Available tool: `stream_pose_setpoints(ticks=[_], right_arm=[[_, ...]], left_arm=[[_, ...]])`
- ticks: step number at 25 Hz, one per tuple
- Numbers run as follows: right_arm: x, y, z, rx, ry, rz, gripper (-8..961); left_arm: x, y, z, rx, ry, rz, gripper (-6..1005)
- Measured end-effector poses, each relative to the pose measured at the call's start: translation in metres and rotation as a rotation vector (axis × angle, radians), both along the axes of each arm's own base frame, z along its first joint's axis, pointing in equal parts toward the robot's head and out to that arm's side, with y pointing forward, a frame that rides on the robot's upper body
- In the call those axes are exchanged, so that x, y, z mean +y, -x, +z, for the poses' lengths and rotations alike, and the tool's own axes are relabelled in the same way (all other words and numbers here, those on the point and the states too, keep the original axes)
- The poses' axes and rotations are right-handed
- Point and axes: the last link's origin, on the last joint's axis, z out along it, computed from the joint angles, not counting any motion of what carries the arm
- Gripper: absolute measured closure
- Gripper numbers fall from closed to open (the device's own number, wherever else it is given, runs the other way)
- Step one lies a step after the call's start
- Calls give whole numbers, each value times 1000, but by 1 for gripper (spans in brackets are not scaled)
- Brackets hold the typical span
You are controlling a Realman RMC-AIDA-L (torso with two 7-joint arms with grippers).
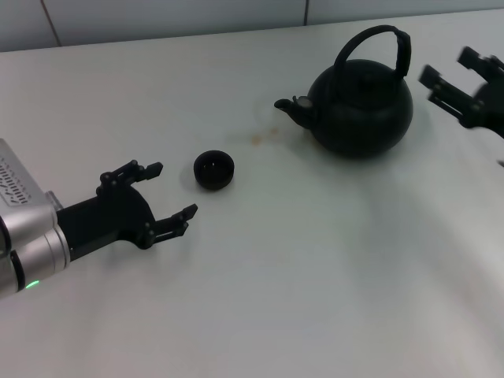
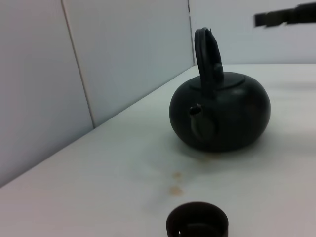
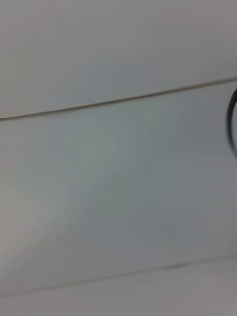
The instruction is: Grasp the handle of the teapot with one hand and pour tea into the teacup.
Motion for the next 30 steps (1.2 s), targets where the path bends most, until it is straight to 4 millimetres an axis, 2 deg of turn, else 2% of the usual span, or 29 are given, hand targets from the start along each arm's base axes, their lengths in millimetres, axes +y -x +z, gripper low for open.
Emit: stream_pose_setpoints(ticks=[2, 3, 4, 7, 13, 23, 30], right_arm=[[-17, 4, -2, 8, 13, 76, 155], [-32, 9, -10, -33, 66, 165, 155], [-32, 9, -10, -33, 66, 165, 154], [-39, 12, -26, -118, 200, 227, 153], [-21, 18, -51, -205, 383, 220, 153], [3, 29, -60, -255, 451, 212, 154], [6, 32, -61, -260, 453, 220, 154]], left_arm=[[-2, 3, 0, 0, 0, 9, 164], [-3, 3, 0, 0, 0, 11, 164], [-4, 4, 0, -1, -1, 14, 164], [-6, 4, -1, -2, 4, 13, 164], [-8, 3, -4, -3, 10, 12, 163], [-8, 4, -5, -4, 16, 19, 164], [-9, 4, -5, -5, 16, 21, 163]])
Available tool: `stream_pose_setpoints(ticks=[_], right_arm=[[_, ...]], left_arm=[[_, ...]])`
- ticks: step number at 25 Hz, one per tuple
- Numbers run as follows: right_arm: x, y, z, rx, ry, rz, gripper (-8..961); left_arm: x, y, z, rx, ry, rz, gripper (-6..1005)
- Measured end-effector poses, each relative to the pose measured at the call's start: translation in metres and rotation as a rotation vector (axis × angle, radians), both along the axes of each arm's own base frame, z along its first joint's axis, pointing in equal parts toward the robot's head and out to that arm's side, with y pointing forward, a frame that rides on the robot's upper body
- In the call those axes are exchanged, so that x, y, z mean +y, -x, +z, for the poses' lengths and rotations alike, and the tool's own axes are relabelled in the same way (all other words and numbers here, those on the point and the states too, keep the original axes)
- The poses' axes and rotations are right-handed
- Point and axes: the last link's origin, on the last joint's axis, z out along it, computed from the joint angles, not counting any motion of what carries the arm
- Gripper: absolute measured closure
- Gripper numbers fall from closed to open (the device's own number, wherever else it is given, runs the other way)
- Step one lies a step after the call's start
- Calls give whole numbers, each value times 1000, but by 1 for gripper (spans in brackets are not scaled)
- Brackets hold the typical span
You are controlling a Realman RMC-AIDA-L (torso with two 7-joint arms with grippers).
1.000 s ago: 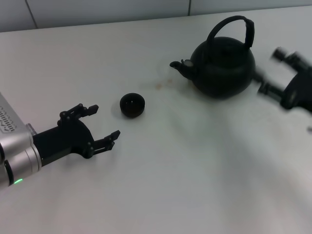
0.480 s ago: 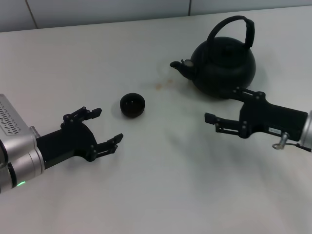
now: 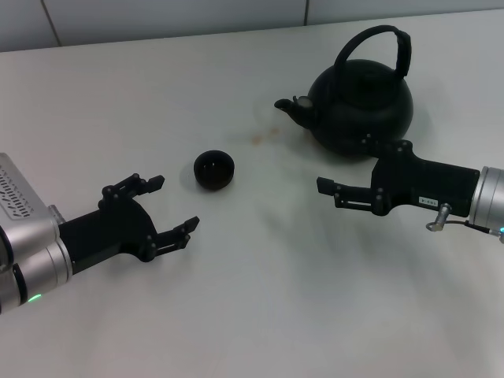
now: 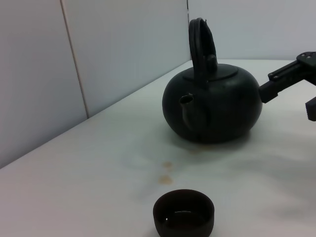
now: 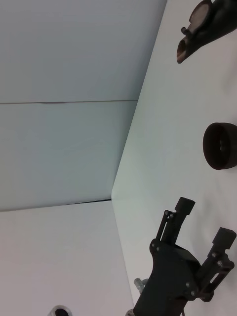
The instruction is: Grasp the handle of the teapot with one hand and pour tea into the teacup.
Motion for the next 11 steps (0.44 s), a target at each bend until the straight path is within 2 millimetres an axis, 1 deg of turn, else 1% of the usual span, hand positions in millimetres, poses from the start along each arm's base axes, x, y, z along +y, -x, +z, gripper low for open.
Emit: stream_pose_setpoints(ticks=[11], right_arm=[[3, 3, 0, 2, 1, 7, 154]], left_arm=[[0, -1, 0, -7, 2, 7, 164]])
